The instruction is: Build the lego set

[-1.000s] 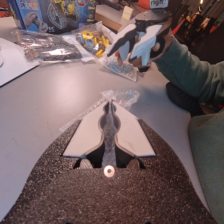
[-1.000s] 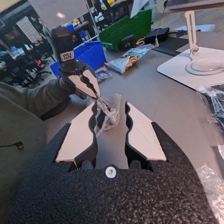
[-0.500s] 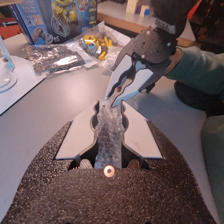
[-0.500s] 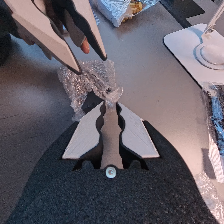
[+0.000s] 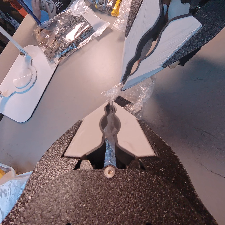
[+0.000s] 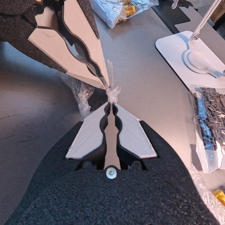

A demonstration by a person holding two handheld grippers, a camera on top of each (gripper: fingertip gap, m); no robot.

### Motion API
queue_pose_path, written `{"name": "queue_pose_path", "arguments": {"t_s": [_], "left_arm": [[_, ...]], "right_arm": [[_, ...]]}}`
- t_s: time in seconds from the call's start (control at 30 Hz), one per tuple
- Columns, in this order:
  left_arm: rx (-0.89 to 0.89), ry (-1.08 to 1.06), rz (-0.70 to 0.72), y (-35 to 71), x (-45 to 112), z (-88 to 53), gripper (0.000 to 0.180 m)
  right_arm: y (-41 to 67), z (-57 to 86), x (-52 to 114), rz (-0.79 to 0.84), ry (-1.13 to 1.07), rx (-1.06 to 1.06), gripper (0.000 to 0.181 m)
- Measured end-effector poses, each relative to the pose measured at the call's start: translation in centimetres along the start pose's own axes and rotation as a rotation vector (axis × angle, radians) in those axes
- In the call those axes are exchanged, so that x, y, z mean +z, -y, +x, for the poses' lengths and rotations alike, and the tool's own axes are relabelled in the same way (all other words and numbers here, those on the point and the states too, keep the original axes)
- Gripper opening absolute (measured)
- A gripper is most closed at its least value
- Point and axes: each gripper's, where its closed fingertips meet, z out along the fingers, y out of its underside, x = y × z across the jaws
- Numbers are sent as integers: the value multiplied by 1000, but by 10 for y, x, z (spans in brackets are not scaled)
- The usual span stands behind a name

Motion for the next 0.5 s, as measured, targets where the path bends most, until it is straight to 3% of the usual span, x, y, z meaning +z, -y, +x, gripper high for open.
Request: {"name": "queue_pose_path", "arguments": {"t_s": [0.13,0.23,0.3,0.4,0.5], "left_arm": [[-38,56,14,-8,-20,-27,0],[-208,-50,142,-9,-38,-35,0],[-235,-55,159,-10,-40,-37,0],[-358,-149,252,-5,-47,-36,0],[-343,-173,285,-1,-45,-27,0]], "right_arm": [[-3,17,-4,11,-11,46,0],[-3,27,-16,100,118,235,0],[-6,23,-12,56,110,170,0],[0,13,-16,139,246,274,0],[1,17,-21,178,249,233,2]]}}
